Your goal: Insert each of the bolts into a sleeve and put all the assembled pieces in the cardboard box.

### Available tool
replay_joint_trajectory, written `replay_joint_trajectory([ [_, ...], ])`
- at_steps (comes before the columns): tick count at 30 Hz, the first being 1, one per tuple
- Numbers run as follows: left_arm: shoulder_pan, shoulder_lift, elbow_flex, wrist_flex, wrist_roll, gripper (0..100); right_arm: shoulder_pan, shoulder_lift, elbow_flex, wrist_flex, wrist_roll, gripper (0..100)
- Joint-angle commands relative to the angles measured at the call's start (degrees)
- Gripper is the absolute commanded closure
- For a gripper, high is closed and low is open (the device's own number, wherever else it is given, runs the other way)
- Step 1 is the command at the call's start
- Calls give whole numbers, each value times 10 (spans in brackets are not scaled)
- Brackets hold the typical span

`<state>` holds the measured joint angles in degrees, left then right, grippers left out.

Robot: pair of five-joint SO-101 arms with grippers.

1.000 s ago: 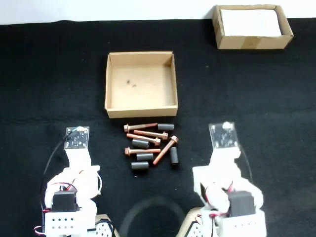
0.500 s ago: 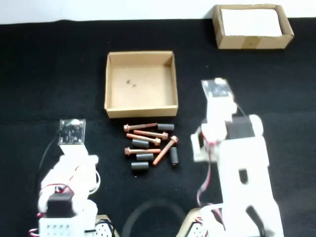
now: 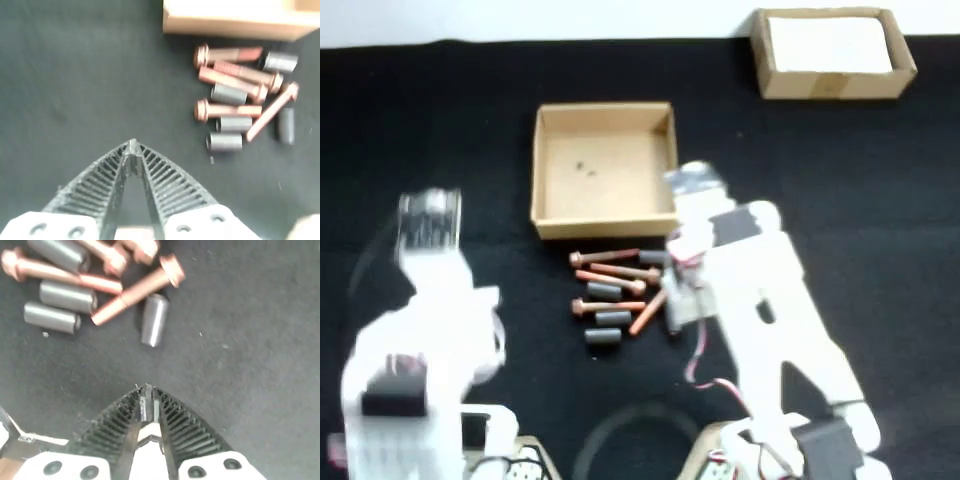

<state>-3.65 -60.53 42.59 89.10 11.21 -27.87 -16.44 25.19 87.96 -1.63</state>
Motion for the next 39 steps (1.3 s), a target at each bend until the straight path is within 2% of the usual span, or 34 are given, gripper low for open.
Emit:
replay_joint_trajectory([
  [1,46,150,-51,20,32,990,-21,18,-24,-44,-31,992],
  [4,85,208,-50,18,64,990,-31,42,-22,-75,-33,968],
  [8,96,252,-50,-10,113,990,-37,69,-21,-99,-35,897],
  [12,98,282,-36,-40,113,990,-30,80,-16,-124,-35,897],
  [19,99,315,14,-123,114,990,-27,80,77,-210,-36,897],
  [28,99,318,18,-127,115,990,21,85,131,-264,-36,897],
  [37,99,318,18,-127,115,990,-8,85,132,-262,-37,897],
  [39,98,318,19,-127,115,990,-20,85,133,-261,-58,897],
])
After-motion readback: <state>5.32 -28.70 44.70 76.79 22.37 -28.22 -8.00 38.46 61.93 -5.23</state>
